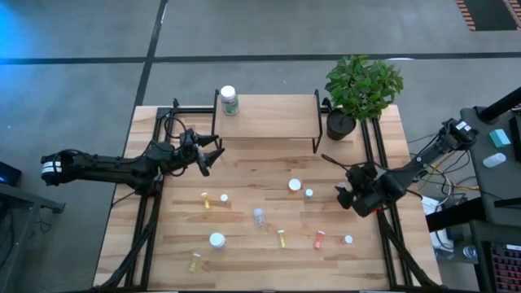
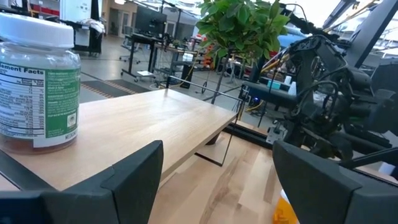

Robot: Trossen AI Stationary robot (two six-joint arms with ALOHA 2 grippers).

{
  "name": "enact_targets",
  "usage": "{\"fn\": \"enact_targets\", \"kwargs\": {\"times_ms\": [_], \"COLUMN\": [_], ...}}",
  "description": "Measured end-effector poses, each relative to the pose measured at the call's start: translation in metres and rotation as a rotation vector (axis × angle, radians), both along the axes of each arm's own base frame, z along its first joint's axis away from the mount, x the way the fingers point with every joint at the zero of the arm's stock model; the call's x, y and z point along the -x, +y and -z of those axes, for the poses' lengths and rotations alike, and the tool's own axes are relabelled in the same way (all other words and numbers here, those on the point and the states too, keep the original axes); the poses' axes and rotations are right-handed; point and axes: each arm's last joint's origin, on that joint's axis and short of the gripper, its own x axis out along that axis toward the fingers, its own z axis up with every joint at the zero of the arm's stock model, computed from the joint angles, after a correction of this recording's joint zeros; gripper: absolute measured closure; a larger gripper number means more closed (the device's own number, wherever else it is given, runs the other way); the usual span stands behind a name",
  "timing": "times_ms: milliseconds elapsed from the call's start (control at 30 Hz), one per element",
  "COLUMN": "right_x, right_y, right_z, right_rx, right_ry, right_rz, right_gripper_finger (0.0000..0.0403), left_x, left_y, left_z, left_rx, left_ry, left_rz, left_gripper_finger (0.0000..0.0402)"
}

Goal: Pick and place medicine bottles onto shelf by color
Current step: Put the transparent pill bottle on the shelf

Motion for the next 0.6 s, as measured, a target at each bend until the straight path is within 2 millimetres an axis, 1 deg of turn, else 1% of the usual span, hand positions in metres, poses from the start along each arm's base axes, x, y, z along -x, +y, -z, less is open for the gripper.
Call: {"fn": "enact_targets", "kwargs": {"times_ms": [133, 233, 600], "right_x": [0.003, 0.005, 0.004], "right_y": [0.001, 0.001, 0.002], "right_z": [0.008, 0.012, 0.016], "right_rx": [-0.006, 0.002, -0.010], "right_ry": [0.026, 0.041, 0.067], "right_rz": [0.017, 0.030, 0.027], "right_gripper_finger": [0.0082, 0.0102, 0.0223], "left_x": [0.000, 0.000, 0.000], "left_y": [0.000, 0.000, 0.000], "left_z": [0.000, 0.000, 0.000], "left_rx": [0.000, 0.000, 0.000], "left_ry": [0.000, 0.000, 0.002], "left_rz": [0.000, 0.000, 0.000], "left_gripper_finger": [0.0116, 0.0116, 0.0116]}}
